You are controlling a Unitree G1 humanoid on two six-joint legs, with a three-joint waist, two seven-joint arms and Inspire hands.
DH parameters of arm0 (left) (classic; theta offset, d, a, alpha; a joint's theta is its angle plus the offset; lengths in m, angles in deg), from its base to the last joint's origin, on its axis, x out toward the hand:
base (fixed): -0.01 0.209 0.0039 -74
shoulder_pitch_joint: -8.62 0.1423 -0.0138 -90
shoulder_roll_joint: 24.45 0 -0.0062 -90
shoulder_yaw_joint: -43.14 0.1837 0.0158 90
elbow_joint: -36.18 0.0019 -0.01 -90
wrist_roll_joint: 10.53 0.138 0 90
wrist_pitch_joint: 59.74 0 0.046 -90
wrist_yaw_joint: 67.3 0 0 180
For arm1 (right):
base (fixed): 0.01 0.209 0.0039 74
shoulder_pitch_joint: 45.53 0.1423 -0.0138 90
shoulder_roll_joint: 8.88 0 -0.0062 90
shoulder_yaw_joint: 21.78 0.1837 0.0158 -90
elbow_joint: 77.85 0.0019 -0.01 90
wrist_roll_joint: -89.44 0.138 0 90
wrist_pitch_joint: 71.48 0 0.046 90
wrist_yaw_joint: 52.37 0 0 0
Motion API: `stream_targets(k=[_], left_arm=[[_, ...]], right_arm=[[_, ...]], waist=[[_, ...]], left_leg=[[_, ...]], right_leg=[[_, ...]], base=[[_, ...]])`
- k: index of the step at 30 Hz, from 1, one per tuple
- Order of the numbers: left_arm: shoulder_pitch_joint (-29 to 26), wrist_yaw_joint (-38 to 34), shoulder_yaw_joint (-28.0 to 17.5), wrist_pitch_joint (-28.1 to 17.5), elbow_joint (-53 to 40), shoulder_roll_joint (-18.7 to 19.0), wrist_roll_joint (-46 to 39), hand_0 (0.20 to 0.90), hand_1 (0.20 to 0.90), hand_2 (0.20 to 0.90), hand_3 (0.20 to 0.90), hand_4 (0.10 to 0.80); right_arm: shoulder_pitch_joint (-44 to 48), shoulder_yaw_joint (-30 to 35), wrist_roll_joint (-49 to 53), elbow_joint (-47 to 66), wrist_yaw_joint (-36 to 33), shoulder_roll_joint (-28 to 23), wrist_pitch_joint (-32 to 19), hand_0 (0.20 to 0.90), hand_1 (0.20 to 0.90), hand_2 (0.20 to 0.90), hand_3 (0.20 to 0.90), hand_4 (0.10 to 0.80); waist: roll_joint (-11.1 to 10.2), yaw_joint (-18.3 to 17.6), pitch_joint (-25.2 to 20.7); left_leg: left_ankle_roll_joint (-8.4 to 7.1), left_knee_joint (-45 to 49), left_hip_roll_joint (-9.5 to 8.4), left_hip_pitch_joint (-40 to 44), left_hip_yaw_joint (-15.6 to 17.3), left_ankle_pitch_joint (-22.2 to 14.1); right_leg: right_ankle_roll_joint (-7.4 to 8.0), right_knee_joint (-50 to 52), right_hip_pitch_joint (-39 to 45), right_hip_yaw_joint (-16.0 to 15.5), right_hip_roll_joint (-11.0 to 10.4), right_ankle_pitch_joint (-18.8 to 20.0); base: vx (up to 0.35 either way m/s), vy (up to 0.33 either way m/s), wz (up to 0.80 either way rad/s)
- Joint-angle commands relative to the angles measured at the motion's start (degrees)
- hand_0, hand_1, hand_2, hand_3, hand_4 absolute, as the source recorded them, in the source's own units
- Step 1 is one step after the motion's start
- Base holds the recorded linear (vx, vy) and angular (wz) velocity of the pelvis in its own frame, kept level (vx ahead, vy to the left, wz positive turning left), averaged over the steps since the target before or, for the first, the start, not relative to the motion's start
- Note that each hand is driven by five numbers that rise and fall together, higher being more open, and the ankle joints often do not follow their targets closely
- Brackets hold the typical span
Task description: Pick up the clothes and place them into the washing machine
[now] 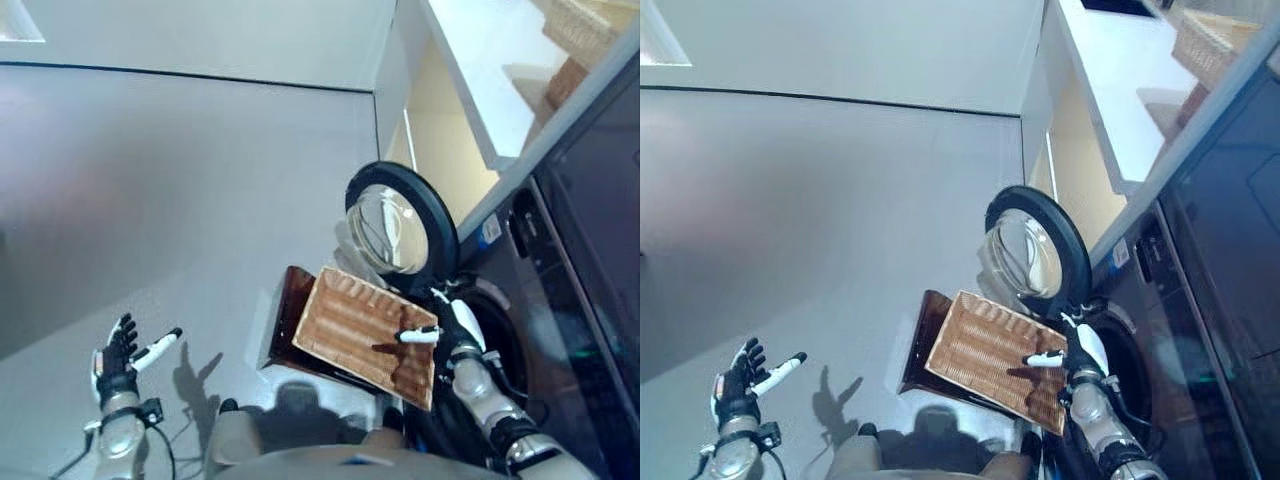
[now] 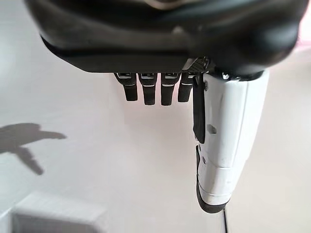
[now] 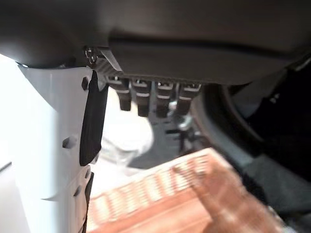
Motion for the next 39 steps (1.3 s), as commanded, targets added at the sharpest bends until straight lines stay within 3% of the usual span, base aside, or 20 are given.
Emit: stream_targets(k=[1,6,7,9,11,12,13,16,19,22,23,24,28,29,30,31,32,33,35,39], left_arm=[[-1.44,0.26,-0.25,-4.59,-6.55,5.55,-0.59,0.900,0.900,0.900,0.900,0.800],[-1.12,1.33,2.52,-4.28,-8.81,4.42,0.43,0.900,0.900,0.900,0.900,0.800],[-1.86,1.38,3.23,-4.27,-8.56,4.56,0.43,0.900,0.900,0.900,0.900,0.800],[-3.72,1.04,4.06,-4.29,-9.48,5.16,0.37,0.900,0.900,0.900,0.900,0.800],[-3.26,0.27,3.28,-5.04,-10.43,5.58,0.28,0.900,0.900,0.900,0.900,0.800],[-3.45,-0.49,2.17,-5.68,-10.72,5.88,-0.45,0.900,0.900,0.900,0.900,0.800],[-3.52,-0.48,2.14,-5.70,-10.69,5.89,-0.46,0.900,0.900,0.900,0.900,0.800],[-3.00,-1.38,0.70,-6.63,-13.92,5.63,-0.17,0.900,0.900,0.900,0.900,0.800],[-2.99,-1.02,1.16,-6.99,-13.51,5.15,-0.22,0.900,0.900,0.900,0.900,0.800],[-2.31,-0.41,1.45,-6.85,-15.21,4.81,-0.66,0.900,0.900,0.900,0.900,0.800],[-2.79,-0.43,1.77,-6.99,-14.53,4.91,-1.13,0.900,0.900,0.900,0.900,0.800],[-4.19,-0.32,3.14,-6.67,-14.81,5.04,-1.52,0.900,0.900,0.900,0.900,0.800],[-4.29,-0.59,3.68,-6.65,-16.86,5.19,-0.84,0.900,0.900,0.900,0.900,0.800],[-4.67,-2.42,3.72,-7.22,-16.61,5.44,-1.09,0.900,0.900,0.900,0.900,0.800],[-4.78,-2.43,3.65,-7.24,-16.58,5.43,-1.08,0.900,0.900,0.900,0.900,0.800],[-5.07,-2.71,3.65,-7.40,-16.36,5.40,-1.38,0.900,0.900,0.900,0.900,0.800],[-5.32,-3.56,3.56,-7.42,-16.36,5.56,-1.10,0.900,0.900,0.900,0.900,0.800],[-5.04,-2.96,3.73,-7.62,-16.64,4.52,-2.23,0.900,0.900,0.900,0.900,0.800],[-4.70,-1.83,4.55,-7.47,-17.28,4.26,-2.99,0.900,0.900,0.900,0.900,0.800],[-2.68,-0.70,4.21,-7.37,-18.03,4.59,-3.48,0.900,0.900,0.900,0.900,0.800]], right_arm=[[2.29,4.55,-0.28,3.83,-2.03,-2.58,-2.23,0.900,0.900,0.900,0.900,0.800],[-0.26,8.12,0.23,4.77,-3.42,-5.73,-2.36,0.900,0.900,0.900,0.900,0.800],[-0.95,9.05,0.66,4.87,-3.83,-6.15,-2.35,0.900,0.900,0.900,0.900,0.800],[-1.88,10.21,2.01,5.41,-4.84,-6.76,-2.24,0.900,0.900,0.900,0.900,0.800],[-1.11,9.30,1.07,5.73,-5.46,-6.90,-2.28,0.900,0.900,0.900,0.900,0.800],[-0.17,7.80,-0.89,7.73,-5.74,-6.94,-2.05,0.900,0.900,0.900,0.900,0.800],[-0.12,7.81,-0.91,7.75,-5.75,-6.92,-2.02,0.900,0.900,0.900,0.900,0.800],[3.42,4.39,-4.91,6.54,-6.87,-7.11,-1.33,0.900,0.900,0.900,0.900,0.800],[6.73,2.46,-5.99,2.23,-8.52,-6.21,-0.44,0.900,0.900,0.900,0.900,0.800],[7.67,1.94,-7.17,-0.28,-10.35,-6.29,0.67,0.900,0.900,0.900,0.900,0.800],[7.46,2.90,-6.87,0.66,-10.96,-6.87,1.05,0.900,0.900,0.900,0.900,0.800],[7.26,3.58,-6.99,-1.61,-12.87,-8.12,2.09,0.900,0.900,0.900,0.900,0.800],[8.74,2.67,-7.87,-4.48,-14.24,-8.61,2.86,0.900,0.900,0.900,0.900,0.800],[12.39,0.15,-8.87,-6.51,-14.74,-8.18,3.93,0.900,0.900,0.900,0.900,0.800],[12.58,0.10,-8.86,-6.61,-14.76,-8.16,3.90,0.900,0.900,0.900,0.900,0.800],[14.02,-1.27,-9.60,-7.52,-14.83,-8.07,4.14,0.900,0.900,0.900,0.900,0.800],[16.00,-3.08,-9.96,-8.20,-14.90,-7.73,4.14,0.900,0.900,0.900,0.900,0.800],[18.31,-4.77,-11.01,-11.43,-14.81,-7.19,4.81,0.900,0.900,0.900,0.900,0.800],[19.73,-5.24,-11.50,-13.19,-15.10,-7.15,5.54,0.900,0.900,0.900,0.900,0.800],[21.67,-6.73,-13.73,-16.81,-16.42,-7.49,6.90,0.900,0.900,0.900,0.900,0.800]], waist=[[-3.27,0.07,-2.16],[-1.36,-0.86,-2.73],[-0.96,-1.54,-2.40],[0.54,-3.07,-2.35],[1.12,-2.50,-3.06],[0.30,-1.63,-2.59],[0.24,-1.59,-2.74],[-1.81,0.79,-1.08],[-2.47,0.96,0.19],[-1.49,0.37,1.56],[-0.73,-0.36,1.89],[0.89,-1.82,2.16],[2.38,-1.30,1.27],[1.71,0.17,2.29],[1.63,0.19,2.28],[1.10,0.90,3.17],[0.24,2.22,4.25],[0.07,2.63,5.41],[0.44,1.91,5.67],[1.42,2.10,4.98]], left_leg=[[-2.85,-2.51,2.35,2.81,0.14,1.25],[-3.12,-2.04,2.51,-0.98,2.16,3.19],[-3.30,-0.31,2.94,-3.93,5.01,5.23],[-3.01,0.51,5.66,-10.26,14.27,12.50],[-2.98,-3.93,5.04,-7.72,12.00,11.66],[-2.84,-3.82,4.13,-8.26,7.74,9.93],[-2.76,-3.82,4.08,-8.56,7.79,10.11],[-2.42,-1.89,-1.15,-11.73,-3.68,5.15],[-3.11,-0.19,-1.75,-13.30,-7.65,4.04],[-2.86,0.16,-0.45,-14.77,-5.10,4.48],[-2.88,0.72,0.07,-16.64,-1.53,5.83],[-2.82,1.88,3.27,-20.67,8.33,10.73],[-3.28,0.08,4.26,-21.30,9.88,13.47],[-3.31,0.02,3.60,-20.93,5.29,11.57],[-3.22,-0.07,3.55,-21.10,5.38,11.82],[-3.39,0.05,2.47,-21.55,2.32,10.82],[-3.92,0.90,0.27,-21.77,-4.03,8.38],[-3.34,1.18,-2.19,-22.17,-8.75,5.58],[-3.65,2.57,-2.97,-24.30,-8.19,5.68],[-3.87,3.57,-2.52,-24.99,-7.24,5.70]], right_leg=[[0.63,-0.30,-1.48,2.17,-6.91,7.83],[0.63,-1.83,0.91,-1.74,-8.14,6.46],[0.63,-2.12,1.65,-3.29,-8.91,6.38],[0.63,-3.38,2.48,-6.38,-9.53,5.61],[0.63,-3.19,-0.02,-5.29,-8.88,4.92],[0.63,-3.41,-2.74,-2.48,-8.15,5.30],[0.63,-3.43,-3.12,-2.35,-8.19,5.52],[0.63,-3.18,-9.16,2.81,-7.91,6.68],[0.63,-2.64,-9.58,3.67,-8.49,6.43],[0.63,-2.20,-8.47,2.79,-9.14,6.16],[0.63,-2.47,-7.95,1.50,-9.59,6.26],[0.63,-2.72,-8.04,-1.50,-10.50,6.34],[0.63,-2.22,-10.37,-2.03,-10.38,5.91],[0.63,-1.33,-13.88,0.60,-9.93,5.98],[0.63,-1.37,-14.18,0.76,-9.97,6.25],[0.63,-1.17,-15.47,2.14,-9.77,6.57],[0.63,-0.82,-16.72,4.00,-9.24,6.33],[0.62,-0.10,-17.75,5.74,-9.25,6.23],[0.63,-0.57,-16.69,5.20,-10.42,6.81],[0.63,-0.85,-16.65,4.88,-10.63,6.88]], base=[[0.020,-0.056,0.57],[-0.015,-0.008,0.36],[-0.156,0.087,0.59],[-0.177,0.131,1.21],[-0.068,0.052,0.74],[-0.058,-0.020,-0.17],[-0.101,-0.027,-0.88],[-0.103,-0.044,-1.05],[-0.010,-0.013,-0.17],[-0.014,0.005,0.10],[-0.157,0.079,0.14],[-0.134,0.080,0.17],[-0.052,0.096,0.69],[-0.067,0.026,0.15],[-0.105,0.023,-0.42],[-0.081,-0.009,-0.90],[-0.082,-0.034,-1.00],[-0.048,-0.063,-0.68],[-0.013,-0.028,-0.35],[0.021,0.044,0.17]])
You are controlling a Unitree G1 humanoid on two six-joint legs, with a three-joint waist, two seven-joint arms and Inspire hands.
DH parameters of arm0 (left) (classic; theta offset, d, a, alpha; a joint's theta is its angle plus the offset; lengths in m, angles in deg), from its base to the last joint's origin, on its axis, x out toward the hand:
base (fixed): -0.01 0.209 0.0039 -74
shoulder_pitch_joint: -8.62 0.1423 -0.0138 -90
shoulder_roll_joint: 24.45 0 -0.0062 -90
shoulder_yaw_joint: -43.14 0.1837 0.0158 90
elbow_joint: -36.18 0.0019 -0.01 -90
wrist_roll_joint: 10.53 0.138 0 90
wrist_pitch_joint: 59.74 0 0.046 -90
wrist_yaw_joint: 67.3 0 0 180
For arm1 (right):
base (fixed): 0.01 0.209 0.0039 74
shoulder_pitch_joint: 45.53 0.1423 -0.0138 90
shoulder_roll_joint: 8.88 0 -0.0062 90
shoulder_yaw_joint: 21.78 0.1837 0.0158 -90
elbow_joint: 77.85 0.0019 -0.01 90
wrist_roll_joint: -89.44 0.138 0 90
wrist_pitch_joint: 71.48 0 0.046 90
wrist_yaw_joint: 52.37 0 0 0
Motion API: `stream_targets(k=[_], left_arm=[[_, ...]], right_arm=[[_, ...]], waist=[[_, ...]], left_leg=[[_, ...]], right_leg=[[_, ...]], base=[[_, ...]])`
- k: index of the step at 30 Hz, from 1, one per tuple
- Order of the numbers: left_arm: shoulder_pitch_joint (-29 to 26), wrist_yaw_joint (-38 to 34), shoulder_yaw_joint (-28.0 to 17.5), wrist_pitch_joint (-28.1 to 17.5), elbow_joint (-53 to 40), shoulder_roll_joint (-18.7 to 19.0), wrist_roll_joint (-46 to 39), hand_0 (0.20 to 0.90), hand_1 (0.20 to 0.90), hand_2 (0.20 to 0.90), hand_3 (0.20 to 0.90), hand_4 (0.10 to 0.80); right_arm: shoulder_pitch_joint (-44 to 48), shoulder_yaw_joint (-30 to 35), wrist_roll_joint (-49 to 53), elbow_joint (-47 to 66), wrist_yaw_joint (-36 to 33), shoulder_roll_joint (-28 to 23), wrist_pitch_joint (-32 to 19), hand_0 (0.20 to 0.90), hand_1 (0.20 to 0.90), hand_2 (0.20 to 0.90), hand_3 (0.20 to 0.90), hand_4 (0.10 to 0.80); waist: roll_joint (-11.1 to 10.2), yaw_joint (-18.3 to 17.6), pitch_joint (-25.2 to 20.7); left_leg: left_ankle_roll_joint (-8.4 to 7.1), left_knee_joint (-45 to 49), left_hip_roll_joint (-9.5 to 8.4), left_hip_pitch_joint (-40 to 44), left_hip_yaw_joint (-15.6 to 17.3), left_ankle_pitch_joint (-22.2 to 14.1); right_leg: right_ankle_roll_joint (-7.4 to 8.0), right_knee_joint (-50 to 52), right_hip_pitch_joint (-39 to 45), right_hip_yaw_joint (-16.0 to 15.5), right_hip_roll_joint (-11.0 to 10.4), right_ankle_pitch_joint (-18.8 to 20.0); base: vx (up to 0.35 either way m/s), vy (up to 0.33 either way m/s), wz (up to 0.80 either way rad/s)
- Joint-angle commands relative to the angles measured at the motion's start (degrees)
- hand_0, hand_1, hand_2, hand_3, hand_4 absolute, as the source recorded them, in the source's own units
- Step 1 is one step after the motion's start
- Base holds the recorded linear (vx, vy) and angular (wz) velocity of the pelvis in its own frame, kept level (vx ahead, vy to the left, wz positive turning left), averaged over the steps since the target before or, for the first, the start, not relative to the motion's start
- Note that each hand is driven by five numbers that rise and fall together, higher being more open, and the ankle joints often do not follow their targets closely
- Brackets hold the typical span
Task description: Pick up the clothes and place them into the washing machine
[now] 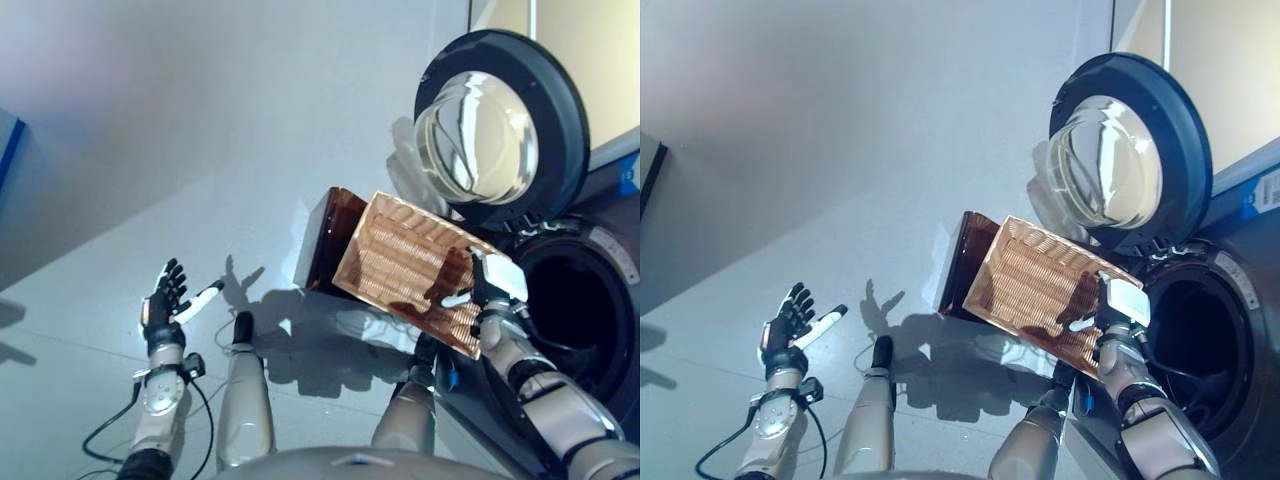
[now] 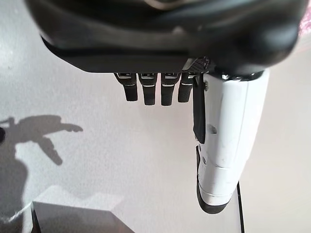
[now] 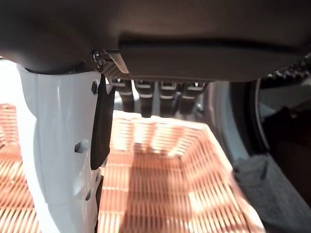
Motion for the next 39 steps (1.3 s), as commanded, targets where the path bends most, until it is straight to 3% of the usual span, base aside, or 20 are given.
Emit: stream_targets(k=[1,11,21,29,39], left_arm=[[4.38,-0.90,-3.54,-4.70,-5.30,3.02,-1.52,0.900,0.900,0.900,0.900,0.800],[3.30,-0.93,-1.60,-4.14,-1.96,2.37,-1.56,0.900,0.900,0.900,0.900,0.800],[4.06,0.51,-0.71,-3.82,-4.85,2.88,-1.16,0.900,0.900,0.900,0.900,0.800],[4.22,1.03,-0.06,-4.16,-4.53,3.14,-1.23,0.900,0.900,0.900,0.900,0.800],[4.21,0.85,-0.91,-4.15,-4.99,3.37,-0.62,0.900,0.900,0.900,0.900,0.800]], right_arm=[[1.86,-0.32,-1.99,-0.50,-5.34,-4.10,1.64,0.900,0.900,0.900,0.900,0.800],[2.45,-2.71,-7.87,-1.50,-4.64,-5.62,5.20,0.900,0.900,0.900,0.900,0.800],[5.46,-4.52,-12.78,-5.13,-3.33,-12.56,7.87,0.900,0.900,0.900,0.900,0.800],[5.61,-3.74,-15.72,-2.19,-4.50,-18.21,8.61,0.900,0.900,0.900,0.900,0.800],[5.58,-3.04,-17.02,-2.80,-5.36,-19.41,9.87,0.900,0.900,0.900,0.900,0.800]], waist=[[1.33,0.90,-2.36],[3.38,-0.47,-0.92],[6.59,-1.20,0.03],[7.24,-2.15,-0.14],[7.53,-2.71,-0.15]], left_leg=[[0.01,-4.65,1.27,-3.46,-1.58,6.61],[-0.27,-1.70,2.12,-3.89,0.23,5.29],[-0.31,0.32,1.48,-3.93,1.46,3.94],[-1.16,0.11,2.19,-4.32,2.10,4.81],[-1.53,3.35,2.45,-6.43,1.42,3.77]], right_leg=[[-0.01,2.16,-0.33,2.25,-1.80,0.67],[-0.01,4.20,-3.58,5.73,-2.20,-0.31],[-0.01,6.56,-8.30,9.74,-2.49,-0.31],[-0.01,7.40,-8.77,10.22,-2.22,-0.91],[-0.01,11.08,-11.47,11.78,-1.95,-2.43]], base=[[0.012,0.037,0.01],[-0.013,0.029,-0.08],[-0.024,0.028,-0.10],[-0.006,-0.004,-0.04],[-0.001,-0.011,0.01]])
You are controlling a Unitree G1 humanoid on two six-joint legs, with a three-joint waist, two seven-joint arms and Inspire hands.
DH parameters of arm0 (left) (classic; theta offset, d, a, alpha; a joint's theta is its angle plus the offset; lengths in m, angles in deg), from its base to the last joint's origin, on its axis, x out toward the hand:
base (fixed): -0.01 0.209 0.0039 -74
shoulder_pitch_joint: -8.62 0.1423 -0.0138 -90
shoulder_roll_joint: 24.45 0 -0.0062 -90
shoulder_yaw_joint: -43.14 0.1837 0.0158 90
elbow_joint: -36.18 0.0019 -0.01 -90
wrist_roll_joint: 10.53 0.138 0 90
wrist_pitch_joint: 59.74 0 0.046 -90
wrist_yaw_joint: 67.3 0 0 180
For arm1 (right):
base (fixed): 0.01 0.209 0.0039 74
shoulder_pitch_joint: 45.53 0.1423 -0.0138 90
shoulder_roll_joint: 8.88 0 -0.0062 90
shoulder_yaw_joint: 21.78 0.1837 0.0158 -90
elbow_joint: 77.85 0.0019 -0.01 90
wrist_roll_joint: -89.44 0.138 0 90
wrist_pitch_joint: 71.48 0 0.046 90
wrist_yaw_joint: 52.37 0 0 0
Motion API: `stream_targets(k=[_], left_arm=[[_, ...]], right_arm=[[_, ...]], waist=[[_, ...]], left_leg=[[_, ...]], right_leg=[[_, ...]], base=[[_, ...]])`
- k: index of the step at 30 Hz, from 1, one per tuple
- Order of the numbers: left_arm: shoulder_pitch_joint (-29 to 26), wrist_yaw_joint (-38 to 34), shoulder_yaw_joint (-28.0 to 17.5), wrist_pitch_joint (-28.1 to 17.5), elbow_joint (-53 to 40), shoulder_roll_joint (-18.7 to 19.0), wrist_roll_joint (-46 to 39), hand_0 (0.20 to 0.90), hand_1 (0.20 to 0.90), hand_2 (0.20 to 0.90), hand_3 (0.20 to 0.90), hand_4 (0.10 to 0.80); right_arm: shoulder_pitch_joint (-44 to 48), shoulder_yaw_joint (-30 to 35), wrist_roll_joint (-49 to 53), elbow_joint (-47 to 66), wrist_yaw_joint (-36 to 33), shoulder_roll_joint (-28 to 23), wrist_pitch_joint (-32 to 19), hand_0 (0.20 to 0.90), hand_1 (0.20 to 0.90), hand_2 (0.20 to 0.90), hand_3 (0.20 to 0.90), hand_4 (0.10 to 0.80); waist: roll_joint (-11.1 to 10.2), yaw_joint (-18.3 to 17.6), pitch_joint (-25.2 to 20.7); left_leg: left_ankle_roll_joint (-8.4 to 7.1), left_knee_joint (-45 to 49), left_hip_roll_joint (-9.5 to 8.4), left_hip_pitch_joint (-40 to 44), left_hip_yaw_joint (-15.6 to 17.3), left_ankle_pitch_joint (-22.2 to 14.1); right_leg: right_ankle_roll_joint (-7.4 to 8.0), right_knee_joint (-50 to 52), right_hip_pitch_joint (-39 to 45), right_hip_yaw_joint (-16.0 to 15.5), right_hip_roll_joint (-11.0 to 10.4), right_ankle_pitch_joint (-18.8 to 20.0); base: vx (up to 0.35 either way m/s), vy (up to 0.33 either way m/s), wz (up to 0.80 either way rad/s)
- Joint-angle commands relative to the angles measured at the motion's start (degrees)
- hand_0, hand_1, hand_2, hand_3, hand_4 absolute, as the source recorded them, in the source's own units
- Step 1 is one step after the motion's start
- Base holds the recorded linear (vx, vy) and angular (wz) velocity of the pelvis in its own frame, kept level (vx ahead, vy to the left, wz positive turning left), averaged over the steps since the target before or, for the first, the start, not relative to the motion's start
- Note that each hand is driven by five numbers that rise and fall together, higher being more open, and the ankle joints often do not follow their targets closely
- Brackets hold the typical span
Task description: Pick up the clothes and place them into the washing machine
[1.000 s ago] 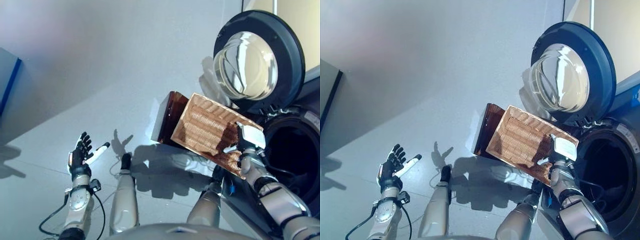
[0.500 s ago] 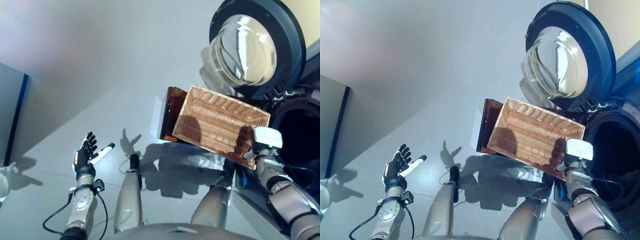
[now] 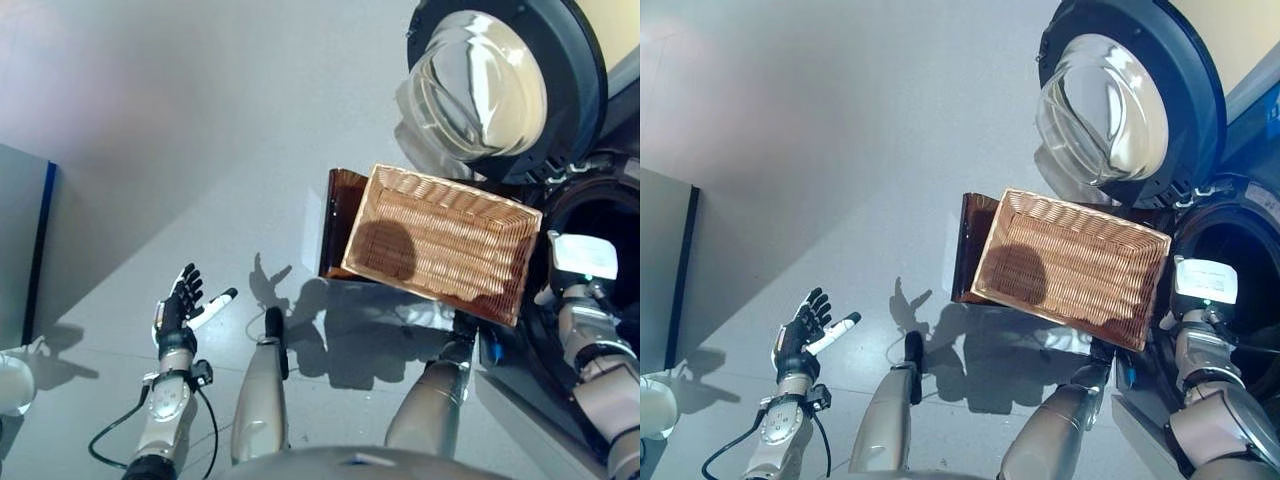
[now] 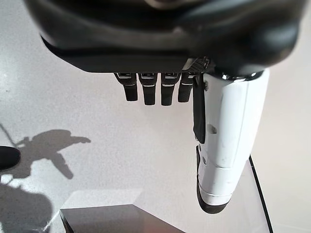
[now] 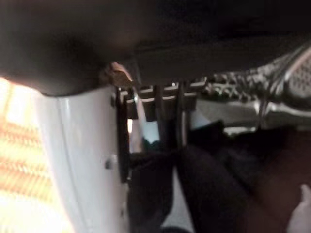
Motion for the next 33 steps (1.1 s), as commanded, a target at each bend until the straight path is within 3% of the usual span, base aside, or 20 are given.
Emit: stream_targets(k=[1,17,33], left_arm=[[2.74,-1.48,-3.59,-4.29,-6.16,3.41,0.54,0.900,0.900,0.900,0.900,0.800],[3.48,-3.04,-6.48,-4.53,-7.46,3.92,1.20,0.900,0.900,0.900,0.900,0.800],[3.43,-1.90,-7.75,-5.04,-10.46,4.21,0.28,0.900,0.900,0.900,0.900,0.800]], right_arm=[[1.52,1.04,0.23,3.00,-4.13,-4.67,3.14,0.900,0.900,0.900,0.900,0.800],[2.57,0.64,3.33,0.39,-3.89,-2.82,3.39,0.900,0.900,0.900,0.900,0.800],[3.82,-7.32,-7.29,-2.89,-0.18,-4.19,7.59,0.900,0.900,0.900,0.900,0.800]], waist=[[-0.08,-0.34,-1.38],[0.50,-0.33,-0.10],[0.99,0.72,-1.28]], left_leg=[[-2.10,-1.31,2.91,-4.54,-2.64,5.92],[-2.10,2.58,2.85,-8.50,-3.63,4.83],[-2.10,4.20,2.76,-13.44,-4.41,5.74]], right_leg=[[0.25,7.29,-4.27,4.13,-1.15,-2.49],[0.03,14.79,-10.95,8.25,0.03,-5.68],[-0.69,20.50,-17.08,10.33,0.70,-7.73]], base=[[0.000,0.000,0.00],[-0.004,-0.001,-0.02],[-0.009,-0.004,0.02]])
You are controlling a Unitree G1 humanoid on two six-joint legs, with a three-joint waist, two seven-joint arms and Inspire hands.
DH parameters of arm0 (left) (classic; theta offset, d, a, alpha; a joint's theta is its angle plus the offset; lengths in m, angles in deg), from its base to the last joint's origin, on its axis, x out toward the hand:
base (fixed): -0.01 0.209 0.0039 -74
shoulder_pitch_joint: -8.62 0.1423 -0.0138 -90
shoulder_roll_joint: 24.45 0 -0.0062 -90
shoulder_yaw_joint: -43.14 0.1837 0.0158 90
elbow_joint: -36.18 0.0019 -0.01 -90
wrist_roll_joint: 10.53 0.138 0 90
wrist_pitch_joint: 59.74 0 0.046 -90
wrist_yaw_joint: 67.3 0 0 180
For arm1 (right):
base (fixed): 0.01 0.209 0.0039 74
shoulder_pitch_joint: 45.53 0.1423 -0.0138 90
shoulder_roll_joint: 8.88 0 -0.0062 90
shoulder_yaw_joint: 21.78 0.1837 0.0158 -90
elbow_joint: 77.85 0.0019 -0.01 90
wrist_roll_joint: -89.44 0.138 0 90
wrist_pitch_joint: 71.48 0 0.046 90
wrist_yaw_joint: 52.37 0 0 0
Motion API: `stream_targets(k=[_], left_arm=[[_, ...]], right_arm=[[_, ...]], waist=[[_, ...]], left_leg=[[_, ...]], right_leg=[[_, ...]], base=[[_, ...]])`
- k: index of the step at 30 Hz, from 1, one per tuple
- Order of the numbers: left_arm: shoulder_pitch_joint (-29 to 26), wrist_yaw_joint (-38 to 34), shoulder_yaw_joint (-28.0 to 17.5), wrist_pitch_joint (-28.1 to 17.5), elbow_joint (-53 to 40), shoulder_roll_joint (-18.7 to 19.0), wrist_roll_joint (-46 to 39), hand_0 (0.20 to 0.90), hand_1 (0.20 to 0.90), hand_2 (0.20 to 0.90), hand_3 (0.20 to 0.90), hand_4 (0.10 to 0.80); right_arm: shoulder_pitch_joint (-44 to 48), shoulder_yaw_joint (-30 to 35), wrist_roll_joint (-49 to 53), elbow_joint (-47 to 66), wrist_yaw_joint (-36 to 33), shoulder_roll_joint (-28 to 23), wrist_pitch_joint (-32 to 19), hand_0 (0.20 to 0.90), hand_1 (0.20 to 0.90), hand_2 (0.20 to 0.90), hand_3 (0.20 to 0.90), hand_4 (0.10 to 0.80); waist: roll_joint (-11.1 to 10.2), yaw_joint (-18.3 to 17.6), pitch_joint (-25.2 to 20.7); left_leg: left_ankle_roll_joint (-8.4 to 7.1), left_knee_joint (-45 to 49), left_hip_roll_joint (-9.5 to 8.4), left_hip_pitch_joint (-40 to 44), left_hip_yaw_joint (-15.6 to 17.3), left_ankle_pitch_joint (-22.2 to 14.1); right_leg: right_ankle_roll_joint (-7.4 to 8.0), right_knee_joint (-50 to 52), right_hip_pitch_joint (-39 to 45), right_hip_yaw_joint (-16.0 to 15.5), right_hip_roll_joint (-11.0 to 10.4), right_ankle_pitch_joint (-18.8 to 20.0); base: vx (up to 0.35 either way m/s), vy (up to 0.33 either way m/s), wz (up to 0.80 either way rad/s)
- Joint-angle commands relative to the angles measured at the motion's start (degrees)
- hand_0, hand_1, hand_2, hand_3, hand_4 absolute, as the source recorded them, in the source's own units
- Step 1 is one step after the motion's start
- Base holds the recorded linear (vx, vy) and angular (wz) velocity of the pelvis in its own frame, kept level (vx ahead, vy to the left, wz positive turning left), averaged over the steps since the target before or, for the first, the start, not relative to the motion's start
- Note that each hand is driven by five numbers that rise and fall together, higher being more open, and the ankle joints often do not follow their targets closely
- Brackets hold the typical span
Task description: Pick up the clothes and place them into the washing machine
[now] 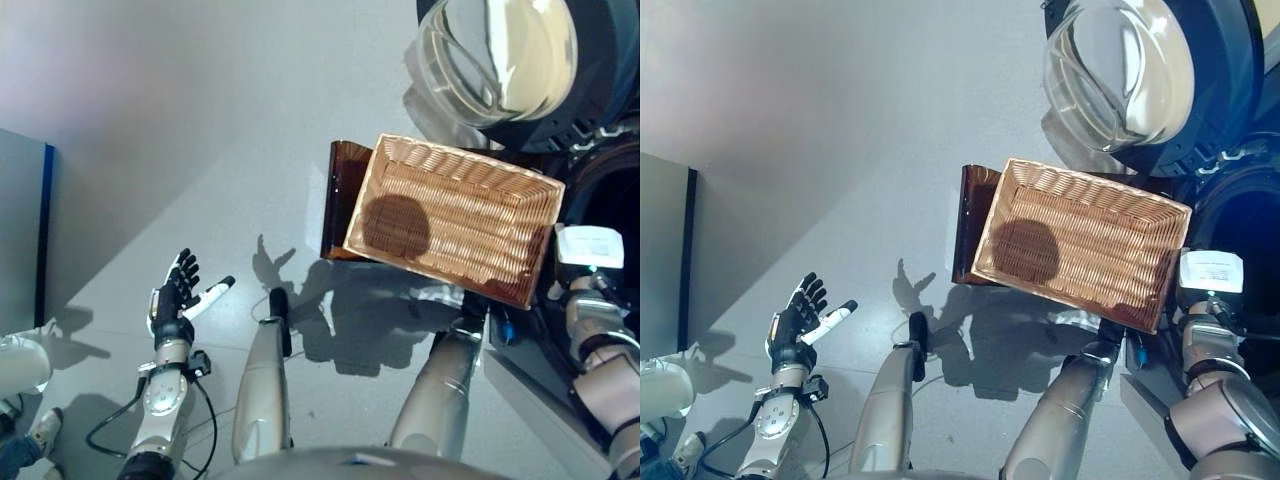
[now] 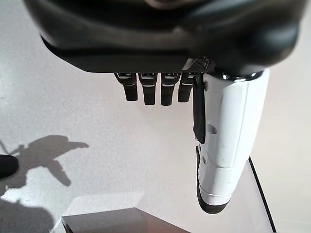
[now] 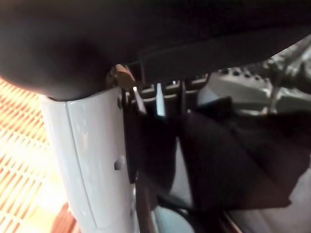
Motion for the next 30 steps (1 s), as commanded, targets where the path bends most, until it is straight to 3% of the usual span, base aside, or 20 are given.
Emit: stream_targets(k=[1,2,3,16,21,24,25,30], left_arm=[[2.85,-1.53,-6.40,-4.90,-4.95,3.79,-0.82,0.900,0.900,0.900,0.900,0.800],[2.87,-1.54,-6.42,-4.88,-4.97,3.79,-0.81,0.900,0.900,0.900,0.900,0.800],[3.03,-1.39,-6.75,-4.74,-5.92,3.83,-1.08,0.900,0.900,0.900,0.900,0.800],[4.47,-1.15,-8.84,-4.12,-7.10,4.24,-1.65,0.900,0.900,0.900,0.900,0.800],[4.44,-1.72,-9.26,-4.15,-6.66,4.20,-1.46,0.900,0.900,0.900,0.900,0.800],[4.54,-2.08,-9.41,-3.90,-6.40,4.01,-1.21,0.900,0.900,0.900,0.900,0.800],[4.64,-2.51,-9.52,-3.37,-6.20,3.89,-0.83,0.900,0.900,0.900,0.900,0.800],[5.91,-2.06,-9.99,-3.19,-6.72,3.92,-0.86,0.900,0.900,0.900,0.900,0.800]], right_arm=[[0.17,-1.52,-2.64,0.25,0.29,-2.78,4.27,0.900,0.900,0.900,0.900,0.800],[0.20,-1.55,-2.64,0.22,0.29,-2.76,4.27,0.461,0.461,0.461,0.461,0.486],[0.77,-2.18,-3.35,-0.37,0.98,-2.72,5.00,0.200,0.200,0.200,0.200,0.300],[4.01,-3.49,-3.17,2.31,1.98,-3.99,4.97,0.200,0.200,0.200,0.200,0.300],[3.38,-1.01,-0.45,3.82,1.31,-3.22,4.27,0.200,0.200,0.200,0.200,0.300],[2.47,4.13,6.88,3.39,-0.84,-2.13,2.86,0.200,0.200,0.200,0.200,0.300],[2.61,10.12,16.41,2.41,-3.18,-0.98,0.23,0.200,0.200,0.200,0.200,0.300],[3.17,19.67,32.93,1.52,-7.31,0.97,-6.06,0.200,0.200,0.200,0.200,0.300]], waist=[[-0.24,0.27,-3.82],[-0.26,0.27,-3.90],[-0.24,0.49,-4.10],[-0.96,0.69,-4.82],[-1.23,0.58,-4.90],[-1.27,0.48,-5.01],[-1.13,0.39,-5.13],[-0.83,0.44,-5.35]], left_leg=[[-2.10,-4.31,2.69,-4.78,-3.72,8.52],[-2.10,-4.28,2.69,-4.88,-3.71,8.51],[-2.10,-4.26,2.77,-5.26,-3.78,8.69],[-2.10,-4.75,3.17,-6.19,-3.88,9.32],[-2.10,-4.81,3.44,-6.30,-3.74,9.31],[-2.10,-4.93,3.61,-6.24,-3.63,9.35],[-2.10,-5.03,3.62,-6.25,-3.56,9.44],[-2.10,-5.07,3.85,-6.30,-3.48,9.28]], right_leg=[[-0.90,3.68,-2.44,4.08,0.16,-0.78],[-0.90,3.73,-2.56,4.11,0.17,-0.79],[-0.97,4.34,-2.99,4.16,0.23,-1.00],[-1.02,5.54,-4.77,4.59,0.96,-1.43],[-0.98,5.46,-5.32,4.95,1.15,-1.26],[-0.93,5.37,-5.38,5.01,1.19,-1.20],[-0.97,5.29,-5.40,5.02,1.30,-1.11],[-1.04,5.49,-5.57,5.24,1.61,-1.57]], base=[[-0.038,-0.012,0.08],[-0.036,-0.014,0.06],[-0.019,-0.012,0.05],[-0.009,-0.004,-0.01],[0.000,0.000,0.00],[0.000,0.000,0.00],[0.000,0.000,0.00],[0.011,0.001,-0.05]])
